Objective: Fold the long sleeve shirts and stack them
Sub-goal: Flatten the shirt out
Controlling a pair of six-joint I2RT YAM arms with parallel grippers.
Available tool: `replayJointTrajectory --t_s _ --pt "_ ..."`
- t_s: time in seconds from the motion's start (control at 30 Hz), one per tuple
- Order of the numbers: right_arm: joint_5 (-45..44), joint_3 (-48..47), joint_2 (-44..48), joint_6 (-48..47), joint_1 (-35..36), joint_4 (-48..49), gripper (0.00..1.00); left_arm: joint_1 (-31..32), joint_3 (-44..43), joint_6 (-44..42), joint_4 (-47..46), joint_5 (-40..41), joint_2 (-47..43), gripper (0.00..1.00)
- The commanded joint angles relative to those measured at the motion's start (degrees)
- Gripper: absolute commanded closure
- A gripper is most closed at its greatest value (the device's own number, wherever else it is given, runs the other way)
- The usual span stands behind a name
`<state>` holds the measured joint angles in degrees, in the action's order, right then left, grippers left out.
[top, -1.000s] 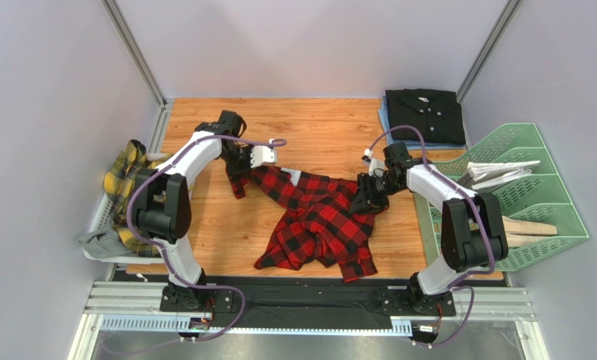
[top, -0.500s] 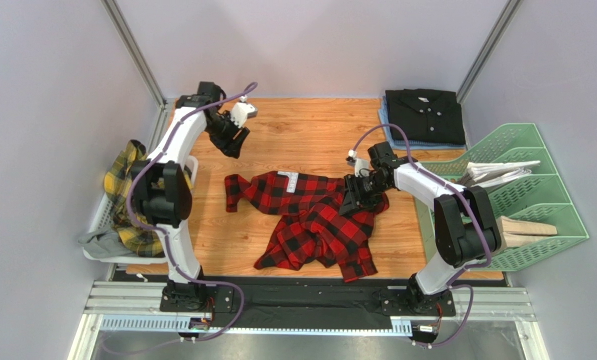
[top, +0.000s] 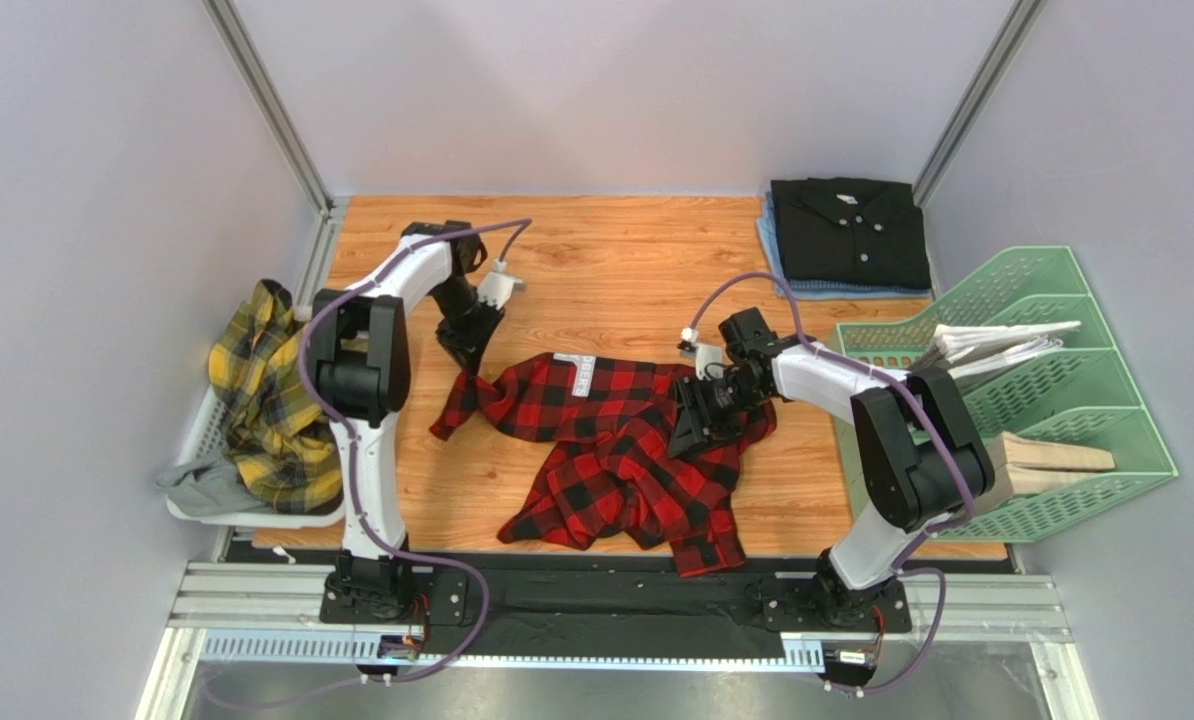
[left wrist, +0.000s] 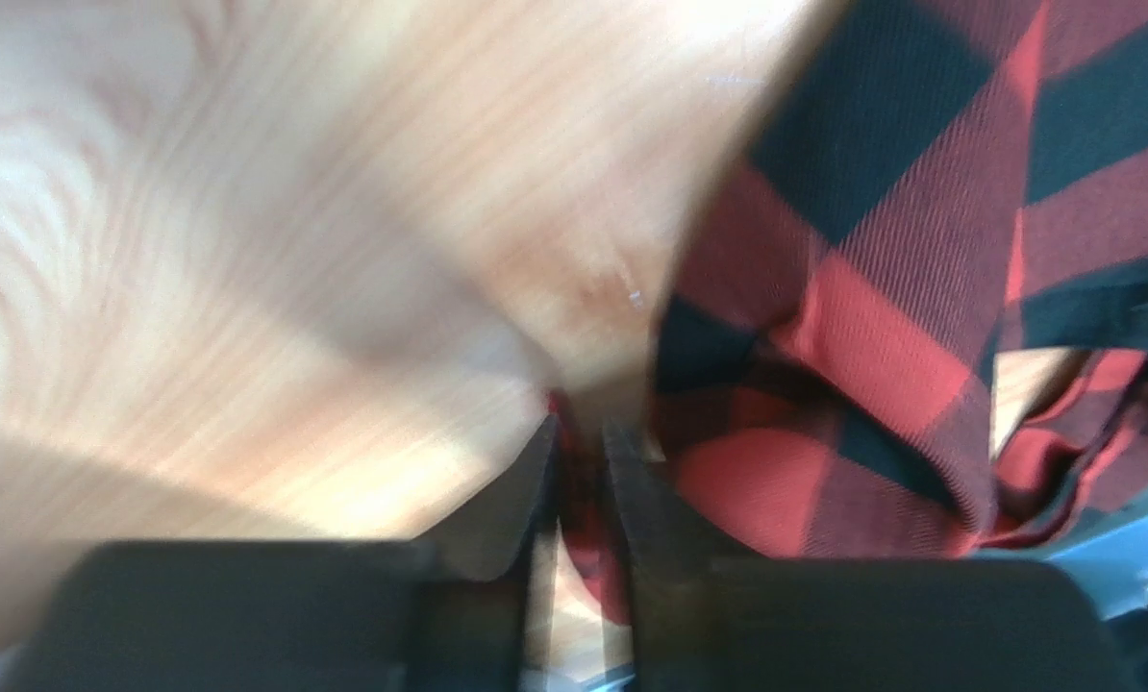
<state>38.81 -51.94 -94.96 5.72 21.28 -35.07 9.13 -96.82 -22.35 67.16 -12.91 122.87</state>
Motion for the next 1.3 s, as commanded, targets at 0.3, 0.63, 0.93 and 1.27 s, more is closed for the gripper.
replayJointTrajectory --t_s 0.3,0.63,0.93,1.27 --pt "9.27 -9.64 -1.99 12.40 -0.27 11.96 0.45 1.68 -47.68 2.22 6.77 -9.08 11.54 1.00" --pt "-3.28 -31.89 -11.29 -5.36 2.18 -6.06 0.50 -2.18 3.35 5.91 -2.98 2.69 -16.15 0.26" --pt "-7.78 -29.37 -14.21 -10.99 2.72 -10.72 0.54 -1.74 15.96 10.74 -7.65 8.69 -13.02 0.23" --pt "0.11 -11.61 -12.53 -6.07 2.89 -2.83 0.53 -0.07 -17.37 13.21 -3.36 6.49 9.80 0.84"
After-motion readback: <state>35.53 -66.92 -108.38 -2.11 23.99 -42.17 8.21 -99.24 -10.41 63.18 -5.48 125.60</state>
